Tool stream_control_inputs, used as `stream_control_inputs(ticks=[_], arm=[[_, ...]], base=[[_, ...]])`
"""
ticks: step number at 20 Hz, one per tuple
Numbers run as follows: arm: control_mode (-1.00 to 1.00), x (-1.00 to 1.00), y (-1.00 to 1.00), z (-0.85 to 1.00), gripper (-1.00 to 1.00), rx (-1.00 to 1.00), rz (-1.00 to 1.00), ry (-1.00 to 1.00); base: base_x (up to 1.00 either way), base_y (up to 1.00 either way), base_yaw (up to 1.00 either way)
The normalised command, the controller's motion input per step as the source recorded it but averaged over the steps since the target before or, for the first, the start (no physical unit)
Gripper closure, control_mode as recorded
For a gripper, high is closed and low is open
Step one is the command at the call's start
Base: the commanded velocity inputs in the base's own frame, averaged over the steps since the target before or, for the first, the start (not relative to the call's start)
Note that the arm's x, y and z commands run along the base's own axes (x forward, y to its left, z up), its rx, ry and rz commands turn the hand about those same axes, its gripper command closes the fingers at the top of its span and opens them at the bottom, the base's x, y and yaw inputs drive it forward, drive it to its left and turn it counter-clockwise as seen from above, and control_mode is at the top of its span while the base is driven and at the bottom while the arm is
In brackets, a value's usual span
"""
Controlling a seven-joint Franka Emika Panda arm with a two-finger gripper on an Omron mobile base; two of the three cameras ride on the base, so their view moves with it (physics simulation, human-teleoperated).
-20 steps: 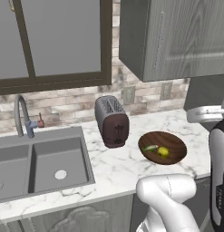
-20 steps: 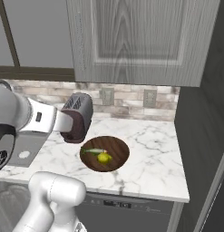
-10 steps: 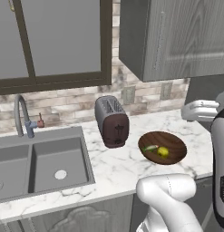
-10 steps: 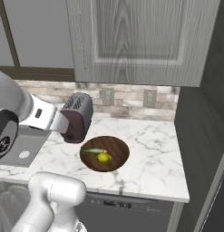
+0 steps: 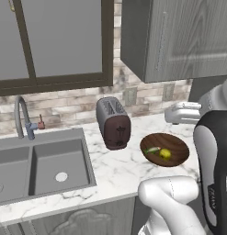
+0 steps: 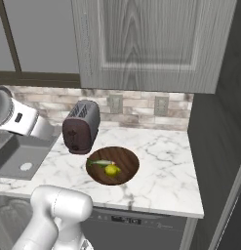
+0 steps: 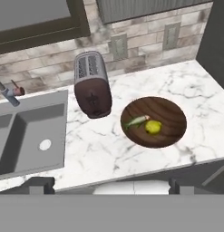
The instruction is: Take the fish, sweet potato, and pear from the freezer and place them in the bowl on the counter.
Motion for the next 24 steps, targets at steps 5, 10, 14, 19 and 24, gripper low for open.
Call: stream_control_inputs(ticks=[5,10,14,19,24], arm=[[1.0,-0.02,0.02,0.0,-1.0,0.0,0.0,0.0],[1.0,0.0,0.0,0.0,-1.0,0.0,0.0,0.0],[1.0,0.0,0.0,0.0,-1.0,0.0,0.0,0.0],[1.0,0.0,0.0,0.0,-1.0,0.0,0.0,0.0],[1.0,0.0,0.0,0.0,-1.0,0.0,0.0,0.0]], base=[[-0.52,0.0,0.0],[-0.96,0.0,0.0],[-1.0,-0.11,0.0],[-1.0,-0.28,-0.02],[-1.0,-0.52,-0.09]])
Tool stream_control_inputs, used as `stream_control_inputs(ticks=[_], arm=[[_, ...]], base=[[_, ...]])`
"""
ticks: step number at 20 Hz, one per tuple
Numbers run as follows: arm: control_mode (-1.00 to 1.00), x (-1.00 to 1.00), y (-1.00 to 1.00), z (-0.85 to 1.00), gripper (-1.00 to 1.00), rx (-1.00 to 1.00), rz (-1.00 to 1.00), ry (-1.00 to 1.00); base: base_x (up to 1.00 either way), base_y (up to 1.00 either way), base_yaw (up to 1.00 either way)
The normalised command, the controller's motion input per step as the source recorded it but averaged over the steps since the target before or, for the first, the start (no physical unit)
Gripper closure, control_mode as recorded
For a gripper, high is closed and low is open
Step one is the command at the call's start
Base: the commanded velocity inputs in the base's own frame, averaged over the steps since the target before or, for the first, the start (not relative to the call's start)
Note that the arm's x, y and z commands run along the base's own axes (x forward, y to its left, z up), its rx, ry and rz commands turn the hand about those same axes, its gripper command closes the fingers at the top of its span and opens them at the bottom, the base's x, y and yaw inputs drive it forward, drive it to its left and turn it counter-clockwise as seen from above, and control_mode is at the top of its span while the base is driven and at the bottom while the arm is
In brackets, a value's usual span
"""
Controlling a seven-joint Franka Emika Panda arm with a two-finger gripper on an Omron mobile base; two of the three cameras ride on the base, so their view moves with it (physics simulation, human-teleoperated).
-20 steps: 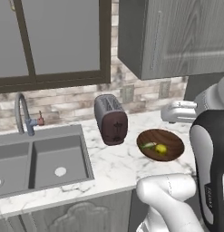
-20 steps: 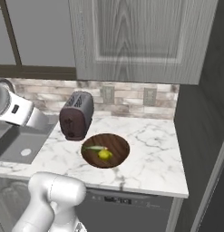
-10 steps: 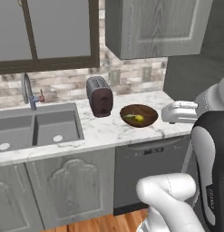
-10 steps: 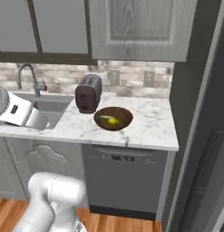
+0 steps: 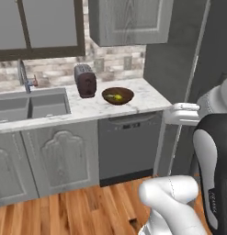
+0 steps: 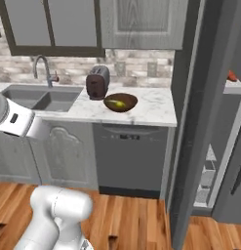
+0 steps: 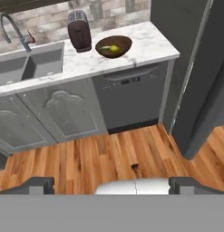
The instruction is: Take the fish, sweet potato, and pear from the freezer and place them in the bowl on the counter.
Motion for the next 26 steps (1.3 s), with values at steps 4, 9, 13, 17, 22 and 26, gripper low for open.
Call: stream_control_inputs(ticks=[4,9,13,17,22,26], arm=[[1.0,0.0,0.0,0.0,-1.0,0.0,0.0,0.0],[1.0,0.0,0.0,0.0,-1.0,0.0,0.0,0.0],[1.0,0.0,0.0,0.0,-1.0,0.0,0.0,0.0],[1.0,0.0,0.0,0.0,-1.0,0.0,0.0,0.0],[1.0,0.0,0.0,0.0,-1.0,0.0,0.0,0.0],[1.0,0.0,0.0,0.0,-1.0,0.0,0.0,0.0]], base=[[-1.0,-0.78,-0.1],[-0.28,-1.0,-0.09],[0.26,-1.0,-0.01],[0.36,-1.0,0.0],[0.18,-1.0,0.02],[0.59,-1.0,0.08]])
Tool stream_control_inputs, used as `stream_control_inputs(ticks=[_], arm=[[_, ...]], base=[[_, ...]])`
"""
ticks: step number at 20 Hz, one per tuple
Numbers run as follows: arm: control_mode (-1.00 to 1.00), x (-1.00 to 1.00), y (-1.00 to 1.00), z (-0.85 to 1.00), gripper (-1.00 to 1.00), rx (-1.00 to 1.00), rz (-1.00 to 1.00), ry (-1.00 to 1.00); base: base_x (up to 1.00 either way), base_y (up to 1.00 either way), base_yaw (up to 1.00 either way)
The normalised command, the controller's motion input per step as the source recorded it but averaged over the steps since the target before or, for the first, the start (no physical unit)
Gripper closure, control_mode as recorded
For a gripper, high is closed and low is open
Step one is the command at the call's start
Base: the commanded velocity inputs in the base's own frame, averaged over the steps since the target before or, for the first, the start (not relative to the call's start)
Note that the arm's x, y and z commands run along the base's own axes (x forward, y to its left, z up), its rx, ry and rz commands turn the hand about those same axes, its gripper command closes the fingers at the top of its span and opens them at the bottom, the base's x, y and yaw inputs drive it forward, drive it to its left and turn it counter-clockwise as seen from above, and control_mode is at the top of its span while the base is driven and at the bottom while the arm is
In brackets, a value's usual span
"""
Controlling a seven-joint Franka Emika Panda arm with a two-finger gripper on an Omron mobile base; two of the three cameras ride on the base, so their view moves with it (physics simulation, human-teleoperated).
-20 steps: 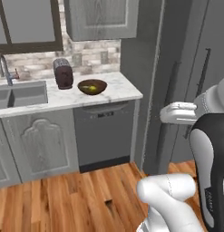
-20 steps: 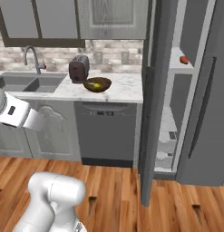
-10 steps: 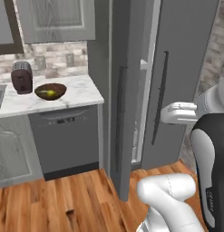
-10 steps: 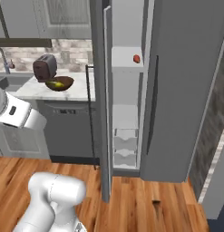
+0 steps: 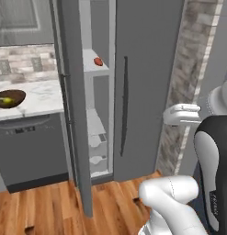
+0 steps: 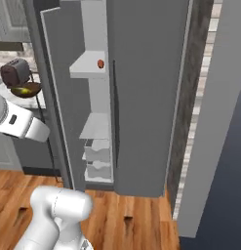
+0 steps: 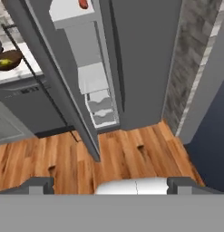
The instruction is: Take the fish, sweet potato, and pear from the freezer and place them in the bowl on the counter.
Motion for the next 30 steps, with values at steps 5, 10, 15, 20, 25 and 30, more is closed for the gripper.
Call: stream_control_inputs(ticks=[5,10,15,20,25,30], arm=[[1.0,0.0,0.0,0.0,-1.0,0.0,0.0,0.0],[1.0,0.0,0.0,0.0,-1.0,0.0,0.0,0.0],[1.0,0.0,0.0,0.0,-1.0,0.0,0.0,0.0],[1.0,0.0,0.0,0.0,-1.0,0.0,0.0,0.0],[1.0,0.0,0.0,0.0,-1.0,0.0,0.0,0.0],[1.0,0.0,0.0,0.0,-1.0,0.0,0.0,0.0]], base=[[0.96,-0.55,0.09],[0.95,0.02,0.15],[0.14,0.18,0.24],[0.07,0.05,0.31],[0.58,-0.01,0.27],[0.7,-0.57,0.09]])
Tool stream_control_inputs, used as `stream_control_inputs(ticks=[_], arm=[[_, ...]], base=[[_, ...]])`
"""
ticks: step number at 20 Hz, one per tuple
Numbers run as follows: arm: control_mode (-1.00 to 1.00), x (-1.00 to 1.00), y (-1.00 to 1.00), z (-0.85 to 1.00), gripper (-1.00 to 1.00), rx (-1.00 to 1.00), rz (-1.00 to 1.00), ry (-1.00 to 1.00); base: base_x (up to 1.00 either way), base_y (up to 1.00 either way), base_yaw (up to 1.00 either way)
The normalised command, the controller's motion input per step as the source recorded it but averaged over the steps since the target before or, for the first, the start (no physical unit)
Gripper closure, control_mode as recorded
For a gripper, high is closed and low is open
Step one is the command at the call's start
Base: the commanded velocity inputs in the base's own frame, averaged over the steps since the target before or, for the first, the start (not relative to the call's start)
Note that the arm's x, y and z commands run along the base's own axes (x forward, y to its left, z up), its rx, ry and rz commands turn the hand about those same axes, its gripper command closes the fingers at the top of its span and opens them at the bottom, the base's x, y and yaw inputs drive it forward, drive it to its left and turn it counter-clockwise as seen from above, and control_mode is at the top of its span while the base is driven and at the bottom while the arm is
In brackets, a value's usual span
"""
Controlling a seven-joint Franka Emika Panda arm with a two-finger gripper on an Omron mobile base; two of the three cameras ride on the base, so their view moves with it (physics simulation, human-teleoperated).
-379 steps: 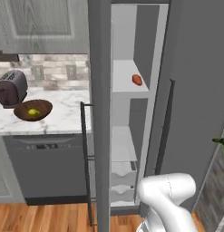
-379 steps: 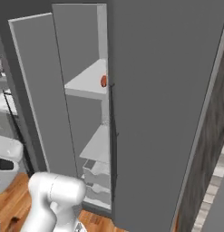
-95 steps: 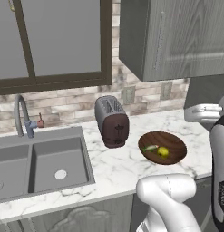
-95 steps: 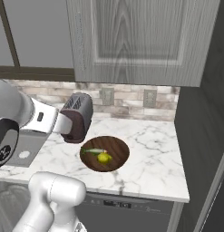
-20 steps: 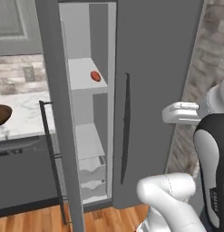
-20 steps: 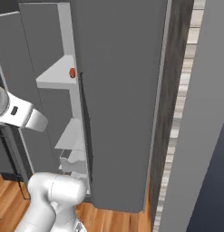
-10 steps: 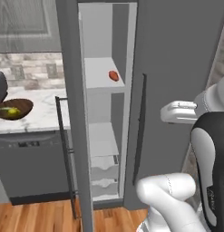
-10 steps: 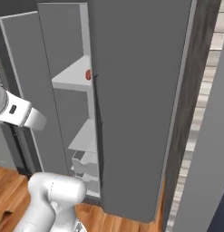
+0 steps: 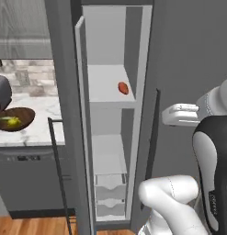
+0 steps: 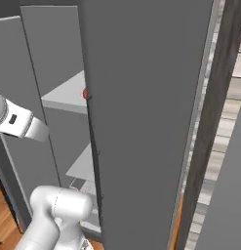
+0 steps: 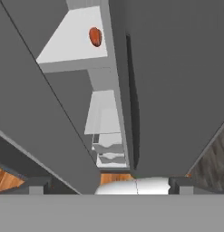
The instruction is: Take the fish, sweet potato, and pear from the freezer and place them in the bowl on the counter.
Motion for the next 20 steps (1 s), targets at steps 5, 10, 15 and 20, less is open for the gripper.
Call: stream_control_inputs(ticks=[5,10,15,20], arm=[[1.0,0.0,0.0,0.0,-1.0,0.0,0.0,0.0],[1.0,0.0,0.0,0.0,-1.0,0.0,0.0,0.0],[1.0,0.0,0.0,0.0,-1.0,0.0,0.0,0.0],[1.0,0.0,0.0,0.0,-1.0,0.0,0.0,0.0]], base=[[0.5,-0.83,0.0],[0.79,0.39,-0.15],[0.55,1.0,-0.12],[-0.02,1.0,-0.01]])
